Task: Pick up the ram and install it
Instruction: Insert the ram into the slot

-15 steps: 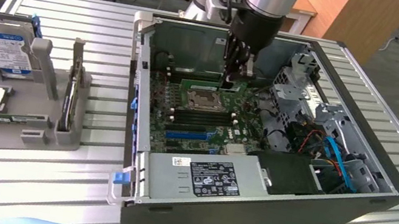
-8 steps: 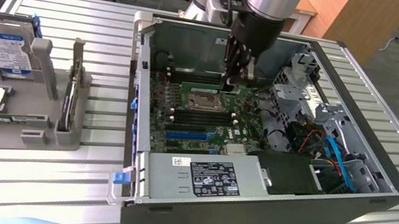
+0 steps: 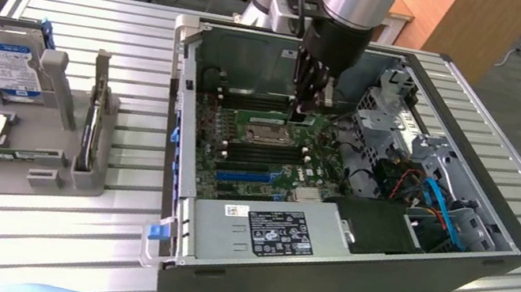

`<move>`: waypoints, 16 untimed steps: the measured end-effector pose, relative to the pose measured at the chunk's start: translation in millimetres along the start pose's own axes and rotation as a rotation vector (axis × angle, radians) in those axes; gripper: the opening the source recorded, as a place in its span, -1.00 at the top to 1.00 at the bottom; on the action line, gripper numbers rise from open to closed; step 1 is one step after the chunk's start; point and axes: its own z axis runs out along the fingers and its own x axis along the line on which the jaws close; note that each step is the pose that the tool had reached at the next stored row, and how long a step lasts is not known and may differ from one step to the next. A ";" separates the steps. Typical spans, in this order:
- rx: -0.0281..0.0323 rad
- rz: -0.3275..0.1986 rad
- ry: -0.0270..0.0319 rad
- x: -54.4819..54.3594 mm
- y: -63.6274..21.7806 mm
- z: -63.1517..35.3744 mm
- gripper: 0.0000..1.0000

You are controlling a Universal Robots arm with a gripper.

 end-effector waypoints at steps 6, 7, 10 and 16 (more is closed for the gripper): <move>0.0000 0.000 0.0000 0.3 -0.2 5.8 0.76; 0.0000 0.000 0.0000 0.3 -0.3 6.8 0.76; 0.0001 0.000 -0.0001 0.3 -0.4 9.3 0.76; 0.0000 0.000 0.0001 0.3 -0.4 9.5 0.76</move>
